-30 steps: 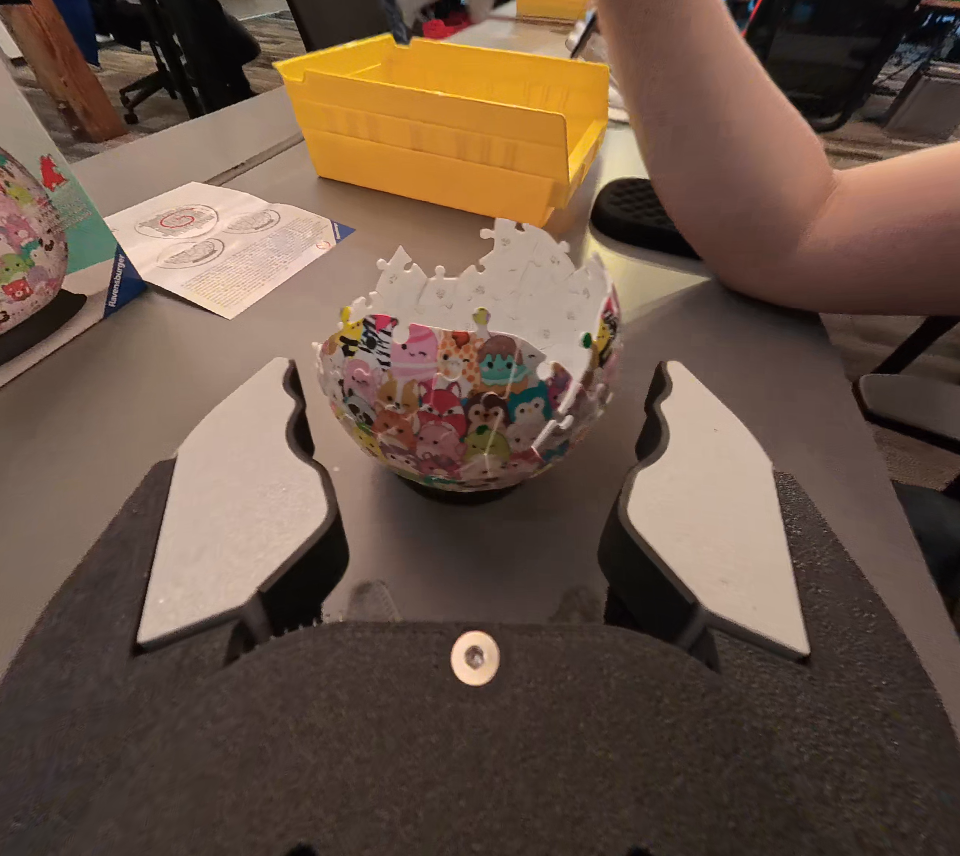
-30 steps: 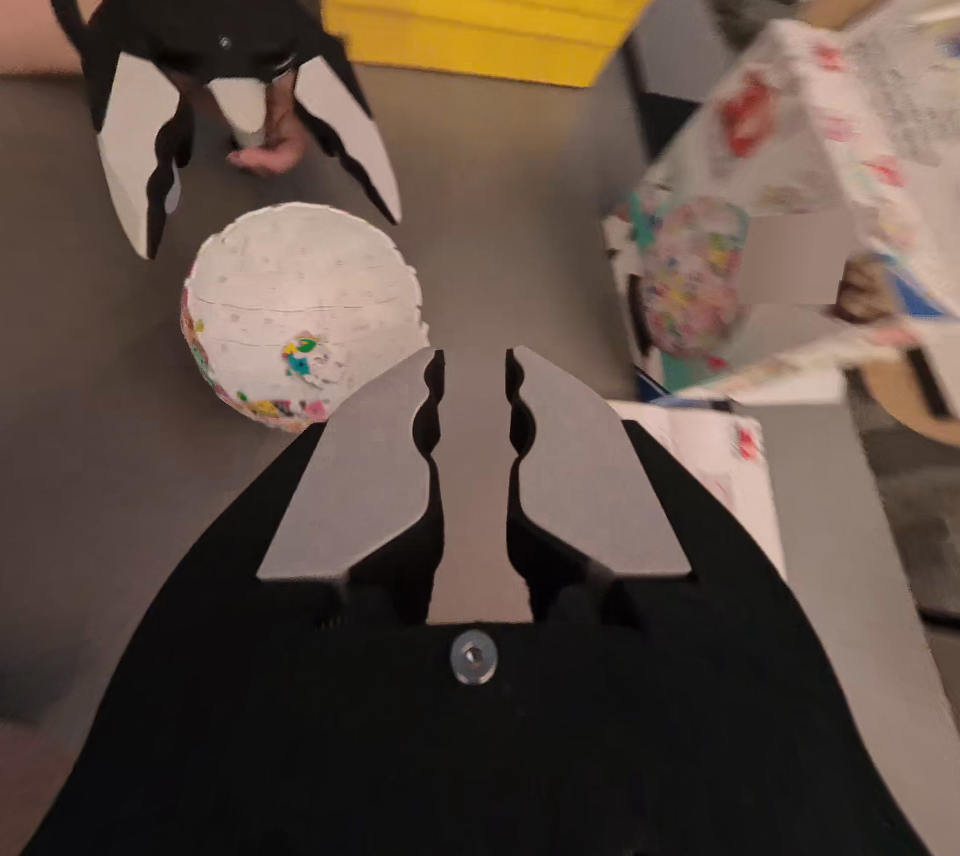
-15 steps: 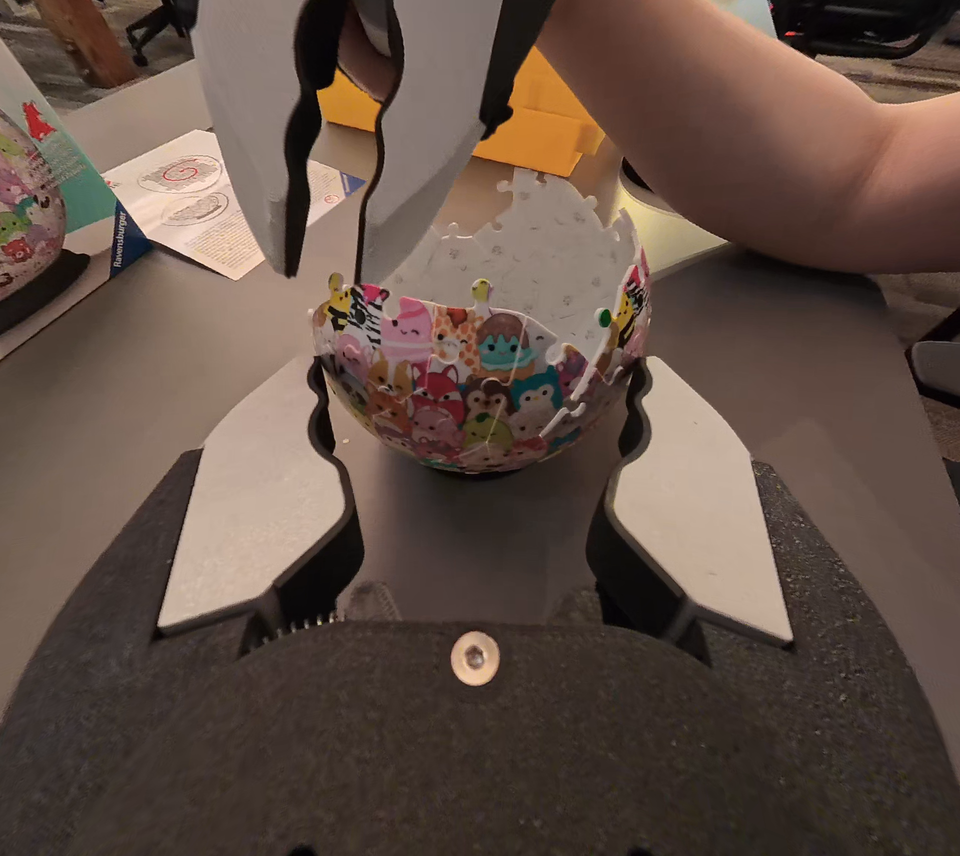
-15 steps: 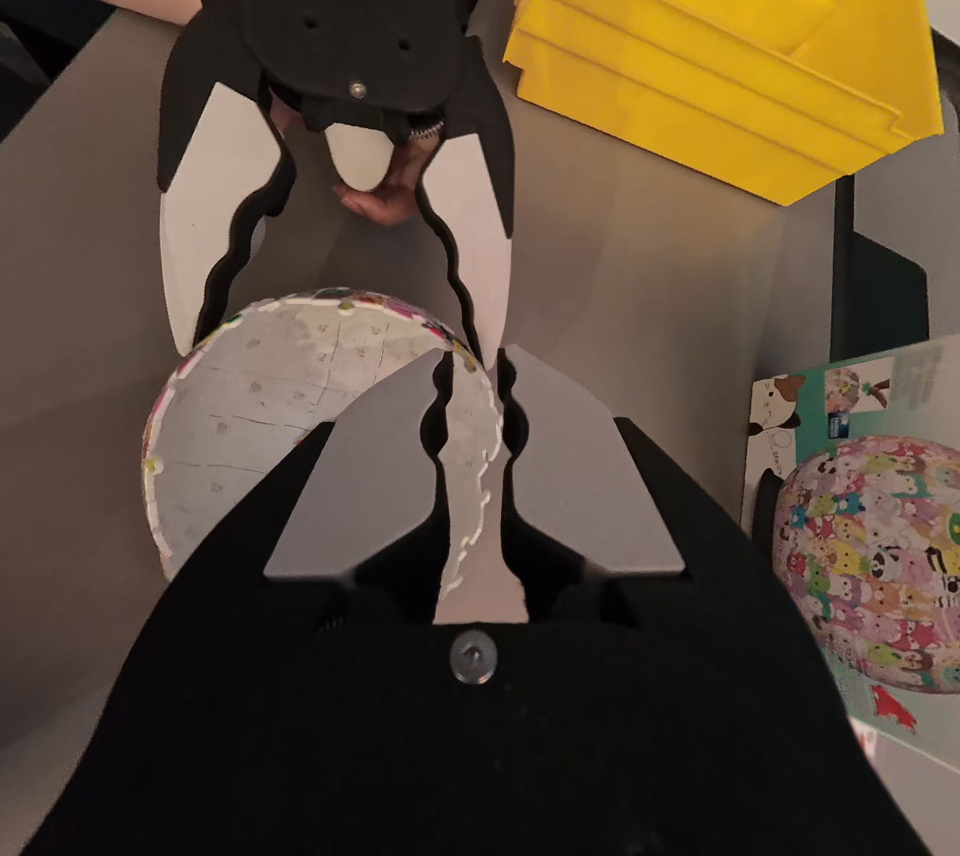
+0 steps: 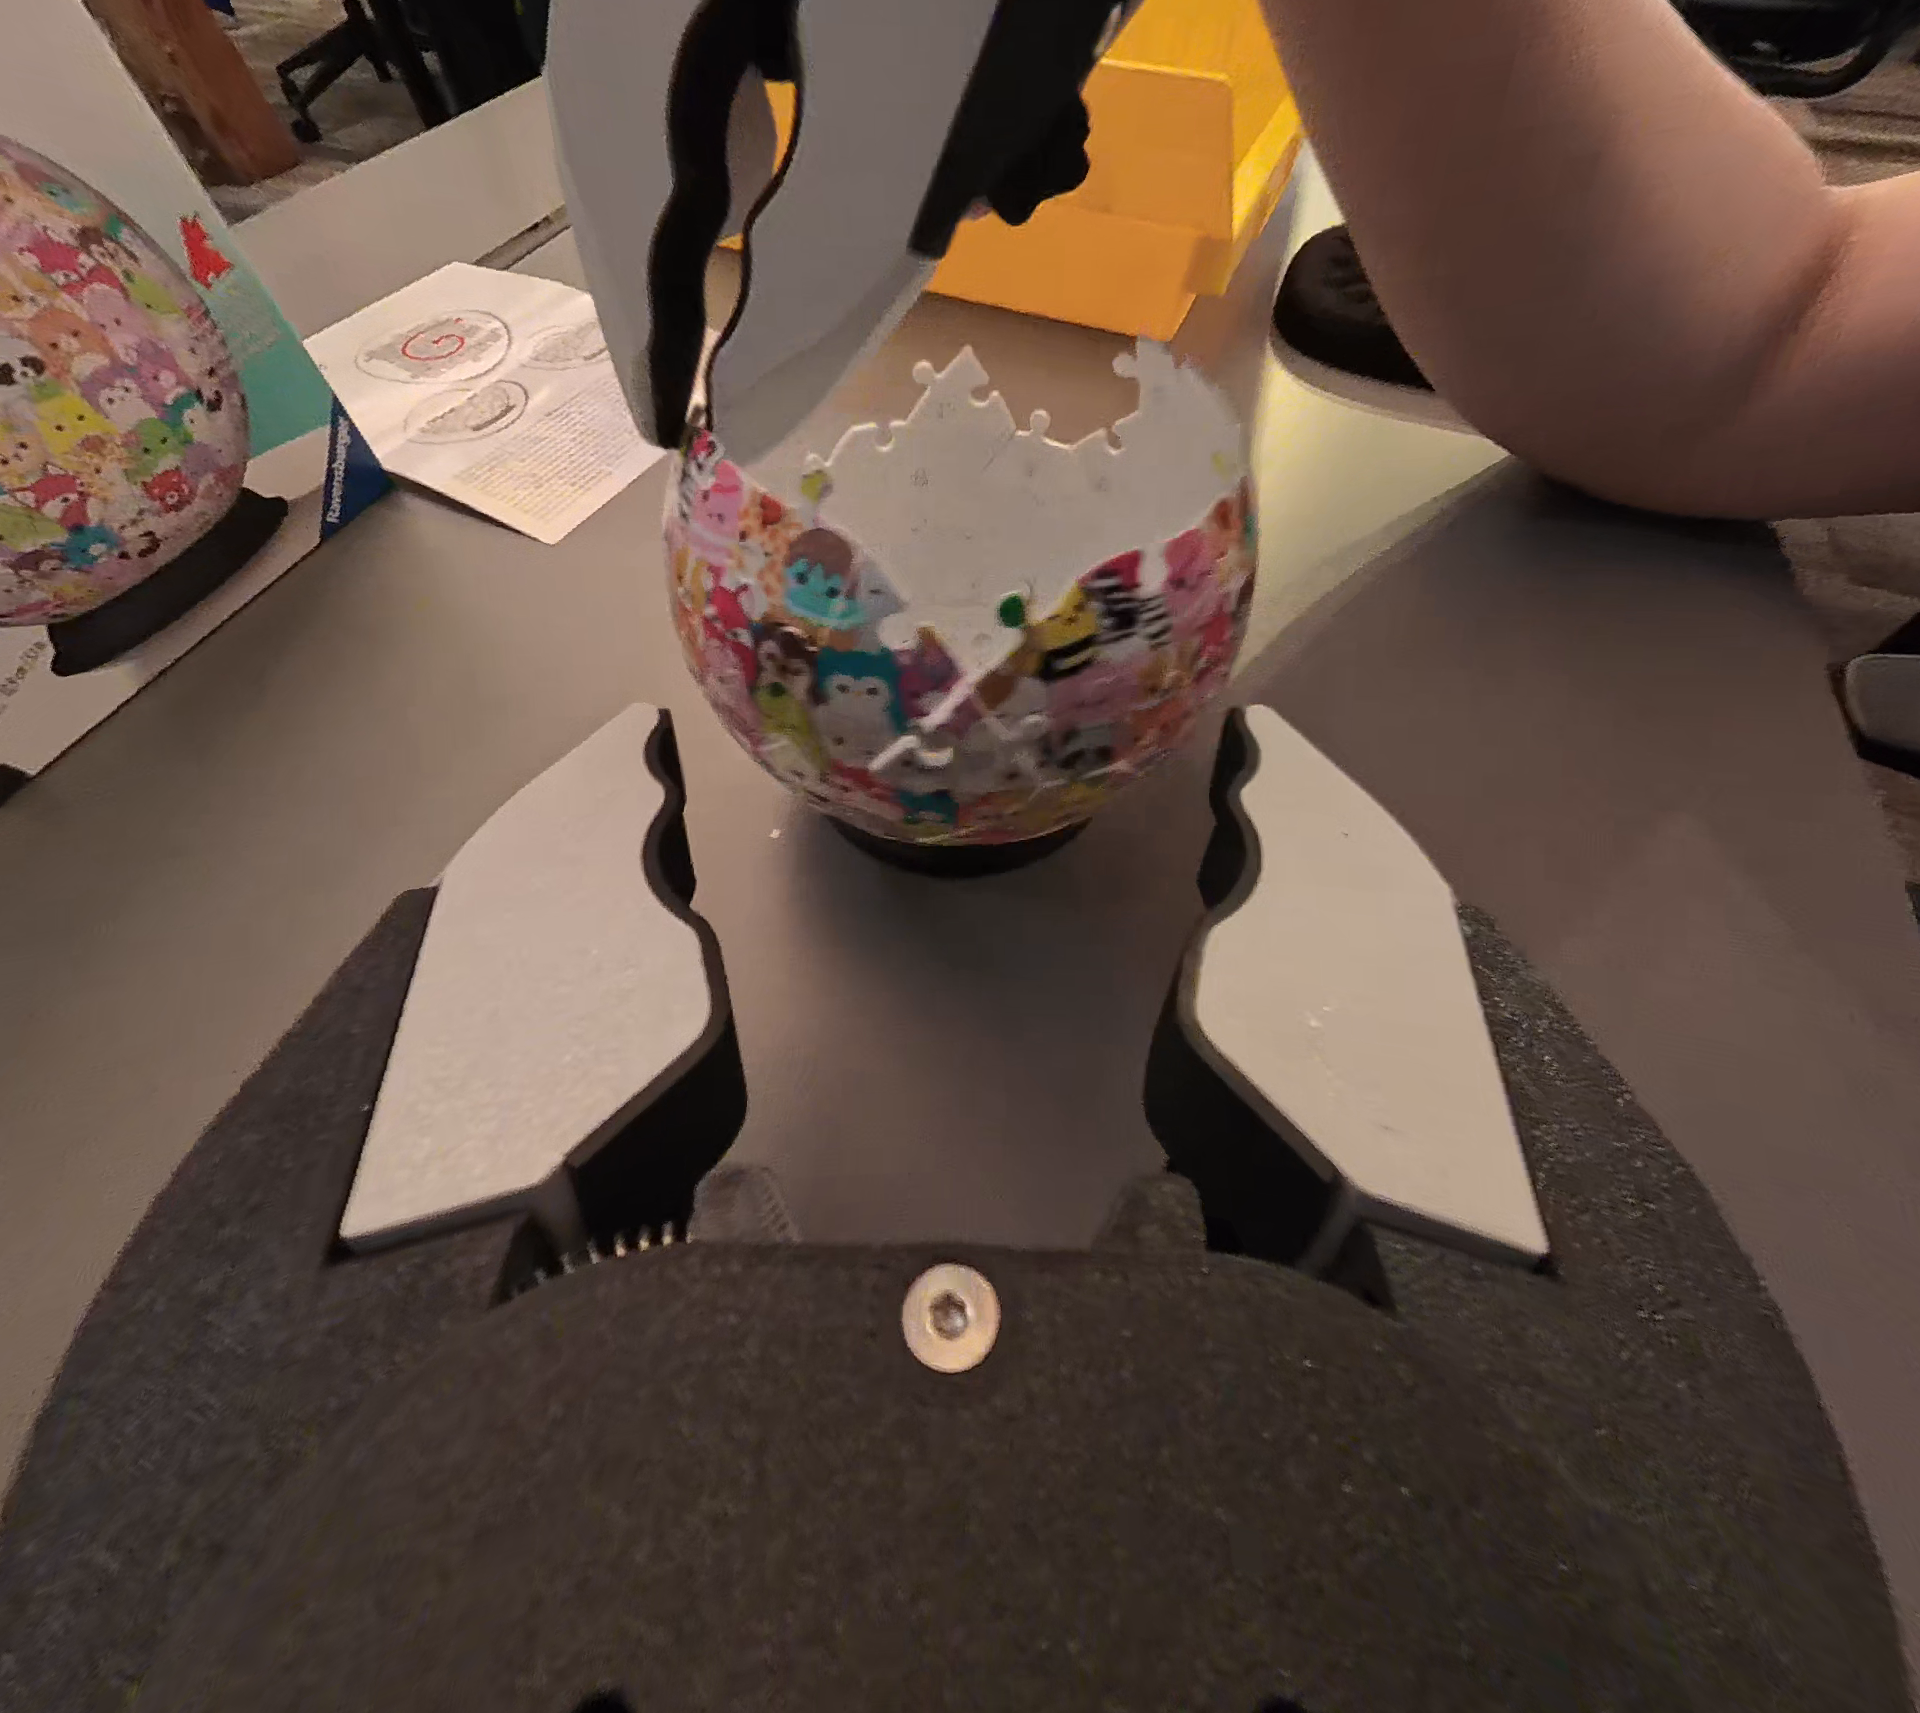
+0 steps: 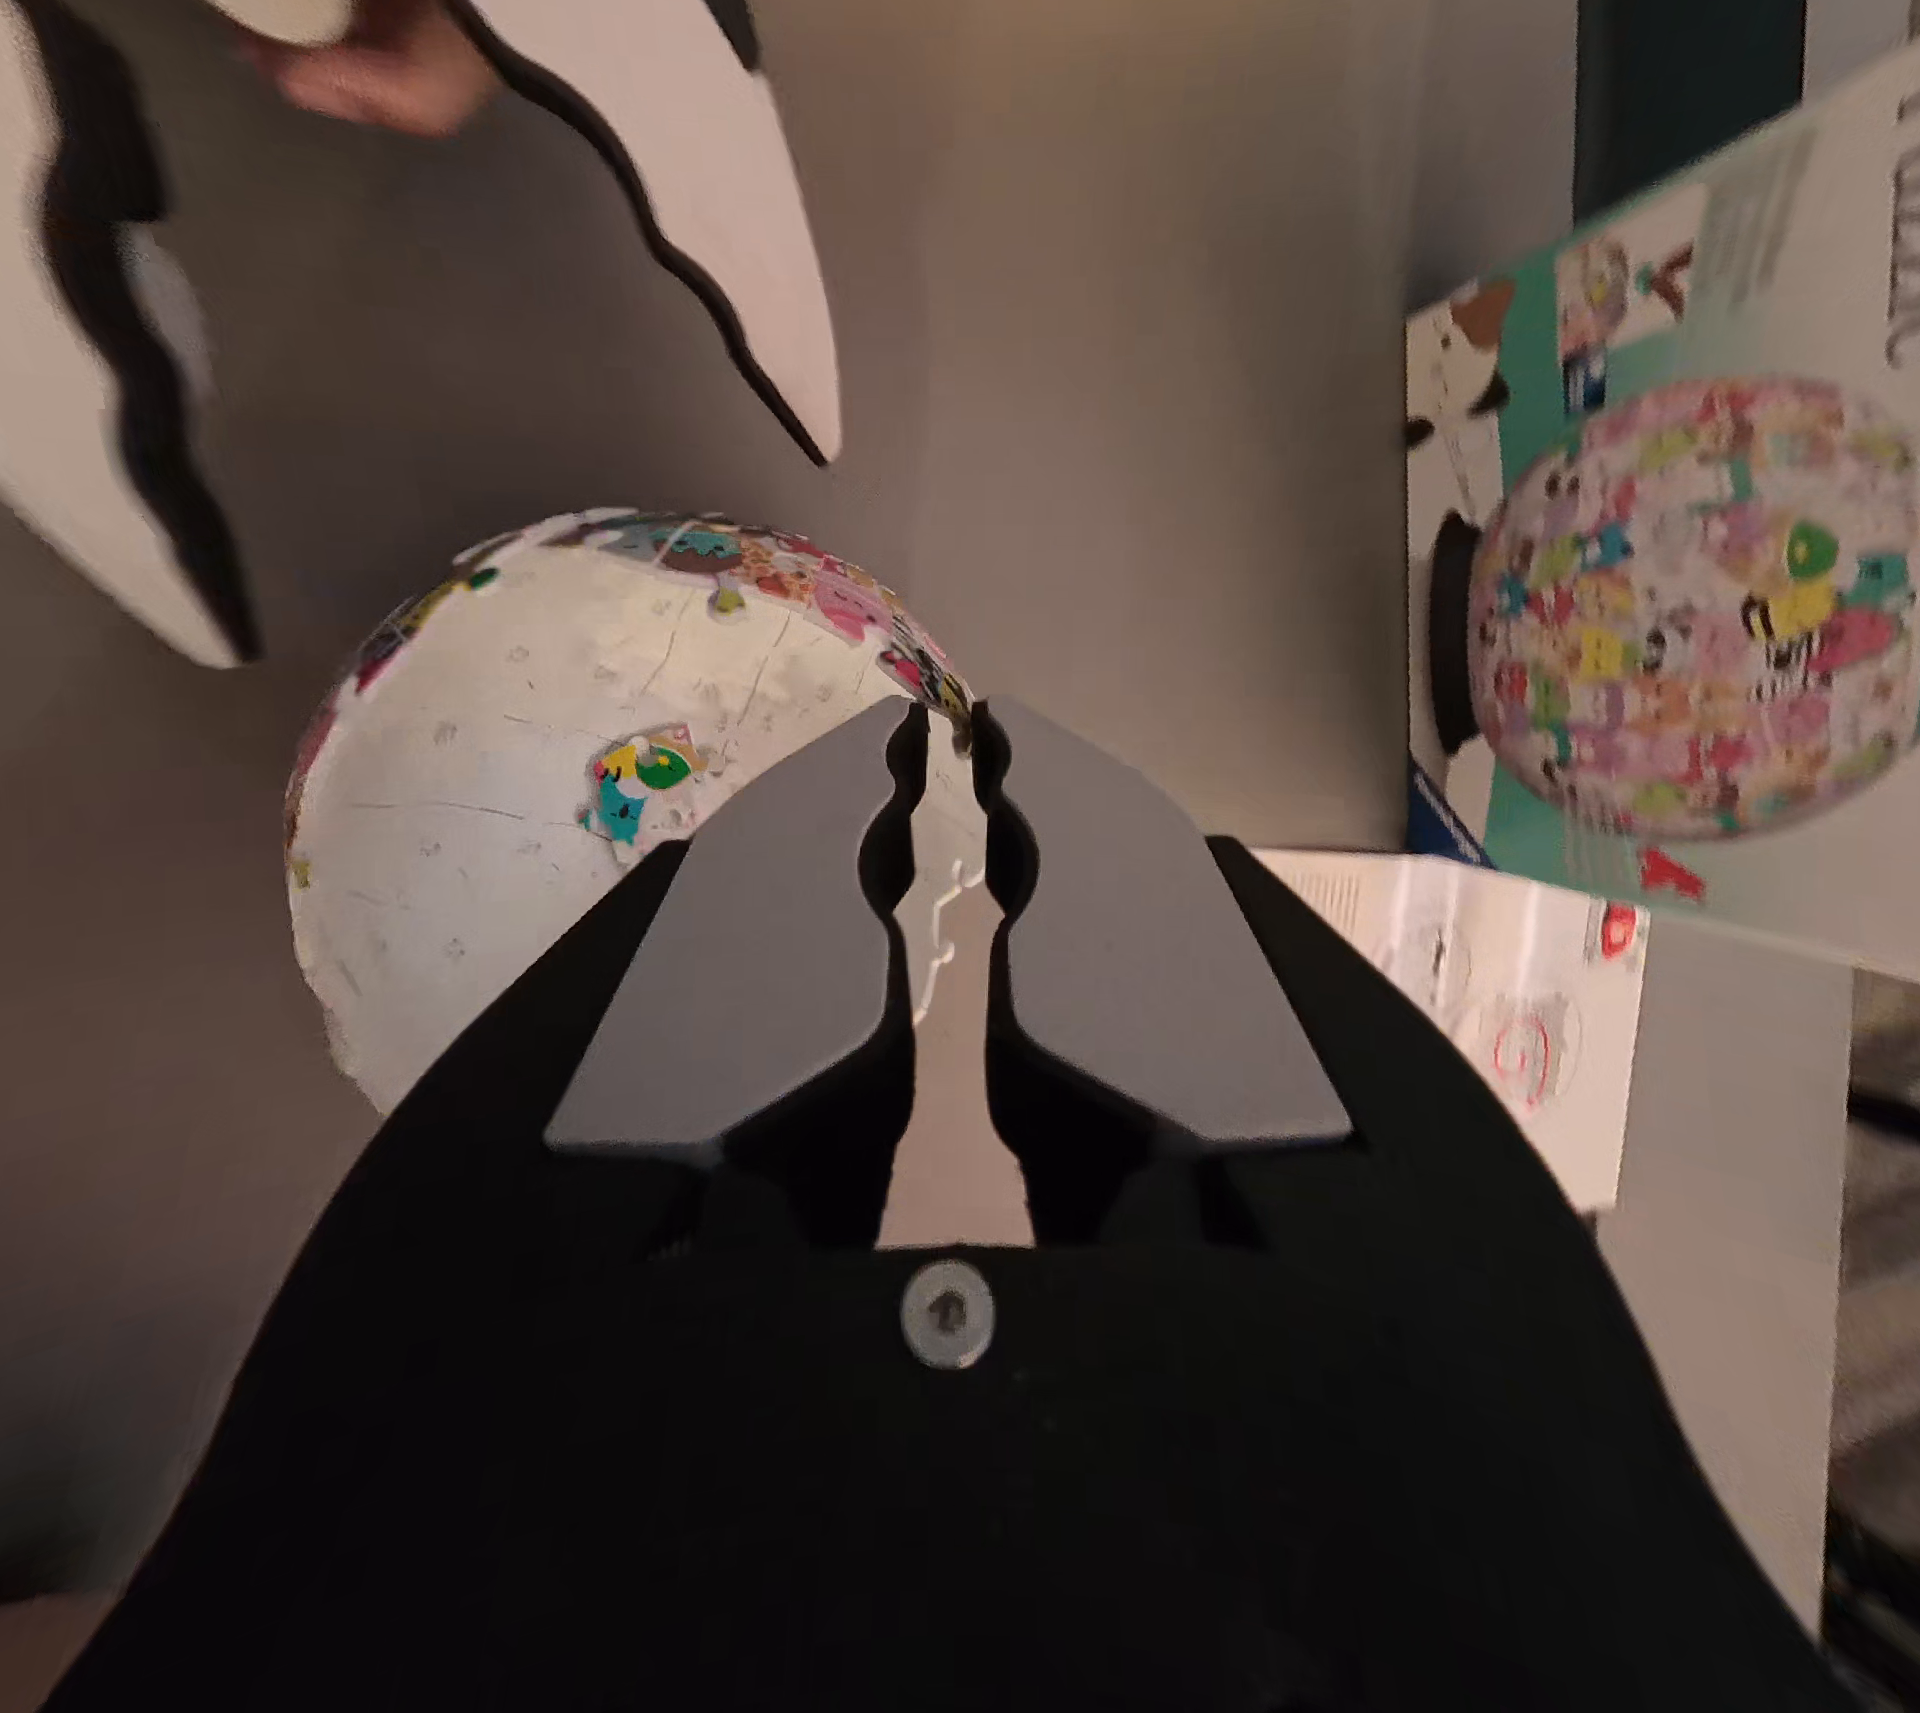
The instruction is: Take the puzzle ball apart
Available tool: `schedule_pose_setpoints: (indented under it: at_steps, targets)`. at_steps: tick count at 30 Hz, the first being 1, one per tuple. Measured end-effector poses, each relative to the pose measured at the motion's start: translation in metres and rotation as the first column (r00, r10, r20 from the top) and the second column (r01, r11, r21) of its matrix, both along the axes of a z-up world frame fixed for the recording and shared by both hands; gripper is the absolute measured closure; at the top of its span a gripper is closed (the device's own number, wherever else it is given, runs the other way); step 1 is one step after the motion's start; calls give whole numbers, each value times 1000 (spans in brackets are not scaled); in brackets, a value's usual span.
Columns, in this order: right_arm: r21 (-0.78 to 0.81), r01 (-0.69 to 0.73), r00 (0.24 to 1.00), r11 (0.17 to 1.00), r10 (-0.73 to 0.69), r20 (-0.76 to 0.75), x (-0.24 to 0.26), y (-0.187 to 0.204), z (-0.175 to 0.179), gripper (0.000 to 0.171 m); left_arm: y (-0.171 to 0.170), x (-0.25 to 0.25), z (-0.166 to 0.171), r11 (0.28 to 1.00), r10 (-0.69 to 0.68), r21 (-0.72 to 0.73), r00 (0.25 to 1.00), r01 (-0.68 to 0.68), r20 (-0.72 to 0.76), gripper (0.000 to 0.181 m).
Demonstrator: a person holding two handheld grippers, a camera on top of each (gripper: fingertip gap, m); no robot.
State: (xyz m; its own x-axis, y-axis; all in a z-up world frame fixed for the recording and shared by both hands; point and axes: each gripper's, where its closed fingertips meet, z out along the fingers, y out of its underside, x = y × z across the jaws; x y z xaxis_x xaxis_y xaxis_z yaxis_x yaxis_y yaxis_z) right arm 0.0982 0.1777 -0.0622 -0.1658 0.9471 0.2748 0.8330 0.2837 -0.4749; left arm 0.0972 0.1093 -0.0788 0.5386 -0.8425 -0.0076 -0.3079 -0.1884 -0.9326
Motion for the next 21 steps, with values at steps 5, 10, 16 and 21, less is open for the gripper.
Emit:
schedule_pose_setpoints:
  at_steps: [5, 10, 16, 21]
  targets:
    - [6, 201, 977, 980, -201, 68, 6, 9, -3, 163, -1, 11, 11, 999, 32, 30, 998, -34, 54, 51]
    - [-36, 315, 946, 948, -311, 94, 11, 15, -7, 163, 11, 26, 7, 988, 140, 46, 986, -145, 85, 36]
    - [-87, 200, 980, 976, -197, 40, 18, 16, 4, 156, 26, 27, -18, 968, 232, 103, 972, -227, -34, 43]
    - [-5, -39, 997, 999, 39, -59, 17, 23, -1, 146, 24, 33, -20, 970, 213, 128, 976, -206, -41, 54]
